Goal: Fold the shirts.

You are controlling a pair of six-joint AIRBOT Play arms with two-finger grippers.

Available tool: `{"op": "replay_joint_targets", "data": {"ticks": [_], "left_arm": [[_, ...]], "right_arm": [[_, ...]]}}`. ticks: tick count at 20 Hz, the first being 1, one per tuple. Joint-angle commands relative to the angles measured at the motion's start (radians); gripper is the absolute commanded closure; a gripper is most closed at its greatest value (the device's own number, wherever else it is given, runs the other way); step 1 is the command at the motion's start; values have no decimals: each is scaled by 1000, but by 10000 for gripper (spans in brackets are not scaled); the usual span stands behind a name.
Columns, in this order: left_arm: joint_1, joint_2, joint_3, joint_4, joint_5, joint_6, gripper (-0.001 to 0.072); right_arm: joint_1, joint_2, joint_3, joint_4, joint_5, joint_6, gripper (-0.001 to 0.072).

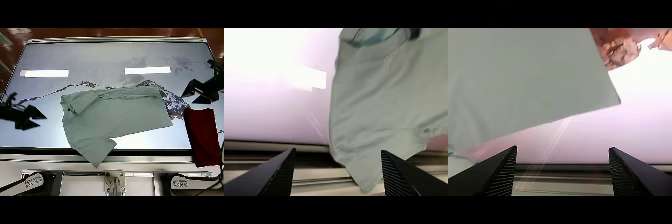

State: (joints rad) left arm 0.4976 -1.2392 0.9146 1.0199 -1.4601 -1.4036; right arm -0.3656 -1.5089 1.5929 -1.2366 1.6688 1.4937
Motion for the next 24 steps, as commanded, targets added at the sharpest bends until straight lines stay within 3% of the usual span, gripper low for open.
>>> {"op": "replay_joint_targets", "data": {"ticks": [1,4,9,15,16,19,21,24], "left_arm": [[27,66,-310,-63,120,105,88],[-1,39,-428,-148,209,167,89],[-167,-56,-484,-161,306,170,90],[-273,-93,-484,-325,397,187,131],[-286,-93,-484,-325,404,177,242],[-311,-93,-484,-325,424,149,388],[-312,-93,-484,-325,427,161,613],[-312,-72,-484,-324,423,196,668]], "right_arm": [[-56,114,-237,97,-89,-21,35],[-37,119,-308,126,-92,-21,36],[2,119,-342,120,-121,-21,36],[1,119,-342,98,-116,-22,36],[1,119,-342,97,-122,-22,36],[1,119,-346,48,-151,-22,36],[1,119,-389,-18,-186,-39,36],[-3,114,-490,23,-282,-95,36]]}}
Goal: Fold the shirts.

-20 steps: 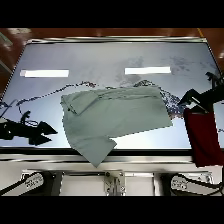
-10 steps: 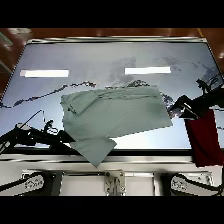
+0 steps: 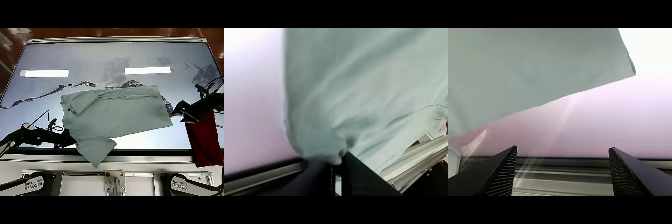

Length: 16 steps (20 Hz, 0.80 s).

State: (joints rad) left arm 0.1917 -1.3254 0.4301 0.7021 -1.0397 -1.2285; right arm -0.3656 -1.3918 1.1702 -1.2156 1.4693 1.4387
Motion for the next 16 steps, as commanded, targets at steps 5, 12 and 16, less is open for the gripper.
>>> {"op": "replay_joint_targets", "data": {"ticks": [5,12,16], "left_arm": [[-5,124,1,-6,-10,20,668],[-5,158,1,-7,-27,1,668],[-5,172,2,-7,-46,-6,668]], "right_arm": [[-69,-89,-106,41,-248,-46,113],[-180,-231,-107,167,-206,-156,73],[-161,-285,-106,206,-255,-173,75]]}}
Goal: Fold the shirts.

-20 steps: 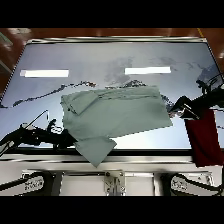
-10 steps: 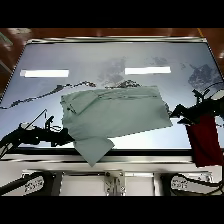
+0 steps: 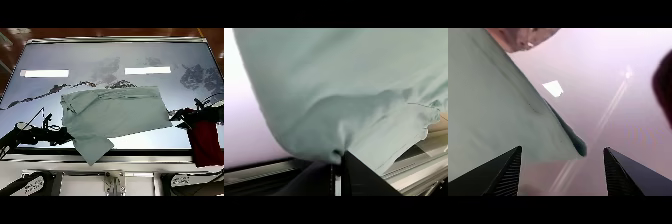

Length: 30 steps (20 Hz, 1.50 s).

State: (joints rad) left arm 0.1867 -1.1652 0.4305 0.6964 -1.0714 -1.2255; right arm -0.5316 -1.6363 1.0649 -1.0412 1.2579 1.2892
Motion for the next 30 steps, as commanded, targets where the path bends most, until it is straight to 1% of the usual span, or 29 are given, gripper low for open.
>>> {"op": "replay_joint_targets", "data": {"ticks": [1,4,6,7,8,9,10,11,13,14,15,16,18,20,22,23,25,27,28,29,30], "left_arm": [[0,19,1,-1,-13,-10,668],[0,28,6,-1,-11,-21,668],[1,32,29,-1,-14,-25,668],[1,32,48,-1,-13,-25,668],[2,32,69,-1,-13,-25,668],[2,32,94,-1,-13,-24,668],[2,32,120,-1,-13,-24,668],[2,32,154,-1,-13,-24,669],[2,52,251,6,-13,-24,671],[2,77,317,15,-14,-27,671],[2,113,406,24,-15,-29,671],[2,153,506,31,-14,-27,672],[6,233,760,34,14,-24,671],[14,301,1045,37,91,-24,670],[29,346,1287,39,140,-31,670],[35,365,1380,55,147,-53,670],[35,404,1516,148,142,-115,671],[35,454,1576,320,98,-189,670],[35,483,1579,427,50,-244,670],[35,508,1578,521,-24,-284,670],[35,525,1578,573,-102,-299,670]], "right_arm": [[11,-46,-1,48,-59,-24,76],[61,-71,-1,52,-88,-24,77],[102,-96,-1,54,-78,-23,81],[123,-102,-1,52,-71,-25,173],[144,-101,-1,60,-72,-44,326],[162,-97,-1,63,-71,-65,437],[175,-90,1,65,-57,-70,612],[181,-77,6,68,-39,-77,639],[187,-21,39,88,34,-114,641],[187,24,66,131,73,-177,641],[187,89,109,183,112,-261,641],[187,160,161,226,130,-299,641],[186,333,303,282,99,-302,641],[187,529,441,311,-28,-299,640],[186,730,520,297,-230,-271,640],[186,826,533,283,-328,-252,640],[186,987,535,208,-423,-208,640],[186,1104,535,56,-407,-127,640],[186,1146,535,-16,-369,-83,640],[186,1181,535,-84,-318,-47,640],[186,1205,535,-132,-265,-22,640]]}}
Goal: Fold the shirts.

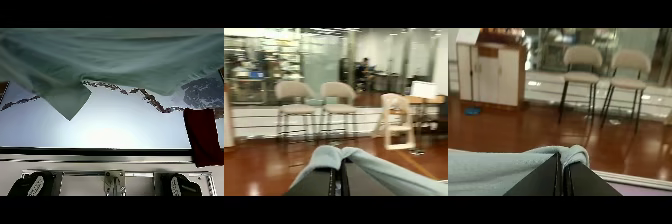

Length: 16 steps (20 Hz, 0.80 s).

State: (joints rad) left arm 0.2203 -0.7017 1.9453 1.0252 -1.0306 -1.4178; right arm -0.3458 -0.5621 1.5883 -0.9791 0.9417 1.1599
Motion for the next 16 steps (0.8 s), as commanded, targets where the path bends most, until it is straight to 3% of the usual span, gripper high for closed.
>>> {"op": "replay_joint_targets", "data": {"ticks": [1,4,9,11,13,16], "left_arm": [[2,73,63,264,-212,-106,670],[2,87,63,258,-338,-106,670],[2,73,57,259,-412,-106,670],[2,56,16,259,-497,-106,670],[2,35,-104,259,-595,-107,670],[2,10,-435,257,-575,-124,670]], "right_arm": [[0,150,11,-226,105,126,640],[0,165,11,-247,229,152,640],[0,119,11,-325,342,188,640],[0,54,11,-372,489,216,640],[0,-35,-13,-362,663,227,640],[0,-143,-218,-315,677,259,640]]}}
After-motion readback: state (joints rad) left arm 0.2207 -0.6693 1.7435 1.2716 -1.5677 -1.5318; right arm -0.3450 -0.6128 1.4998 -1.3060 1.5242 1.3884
